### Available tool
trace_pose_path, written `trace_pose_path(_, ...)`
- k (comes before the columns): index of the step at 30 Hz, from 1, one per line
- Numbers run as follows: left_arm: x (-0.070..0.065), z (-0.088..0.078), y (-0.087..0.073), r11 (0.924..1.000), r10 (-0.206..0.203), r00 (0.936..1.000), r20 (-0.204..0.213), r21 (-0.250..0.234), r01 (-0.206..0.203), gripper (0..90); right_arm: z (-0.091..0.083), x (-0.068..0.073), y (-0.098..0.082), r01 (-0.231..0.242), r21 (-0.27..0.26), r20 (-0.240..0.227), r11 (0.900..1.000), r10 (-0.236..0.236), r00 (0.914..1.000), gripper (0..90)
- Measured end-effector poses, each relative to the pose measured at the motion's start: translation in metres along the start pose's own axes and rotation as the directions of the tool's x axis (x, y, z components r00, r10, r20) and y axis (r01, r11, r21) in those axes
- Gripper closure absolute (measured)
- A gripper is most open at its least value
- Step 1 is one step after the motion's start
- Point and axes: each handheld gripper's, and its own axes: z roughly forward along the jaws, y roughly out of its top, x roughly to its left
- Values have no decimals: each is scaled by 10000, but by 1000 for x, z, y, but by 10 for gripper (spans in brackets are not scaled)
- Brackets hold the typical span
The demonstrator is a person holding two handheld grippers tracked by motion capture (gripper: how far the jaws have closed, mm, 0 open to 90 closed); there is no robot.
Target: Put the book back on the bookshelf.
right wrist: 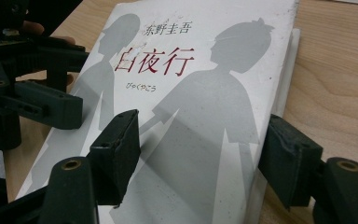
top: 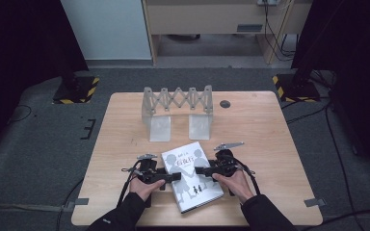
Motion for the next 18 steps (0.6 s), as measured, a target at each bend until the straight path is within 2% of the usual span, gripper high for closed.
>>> trace_pose_path(1, 1, -1, 1, 9999, -162, 9999, -10, -13, 162, 130, 0, 0, 0, 49, -40, -6, 10000, -49, 10000, 338)
trace_pose_path(5, 2, -1, 2, 9998, -193, 9998, 19, 29, 193, 146, 0, 0, -1, 149, -101, -24, 9998, -150, 9999, 341)
trace_pose_path(7, 3, -2, 3, 9996, -254, 9997, 46, 90, 254, 152, -2, -1, -1, 357, -212, -45, 9991, -358, 9993, 375)
trace_pose_path(11, 3, -3, 3, 9996, -246, 9997, 47, 139, 245, 156, -4, -3, -1, 187, -402, -135, 9990, -192, 9997, 425)
trace_pose_path(18, 1, -7, 5, 9997, -77, 9995, 313, -224, 84, 202, -9, -2, 0, 289, -639, -220, 9975, -304, 9993, 454)
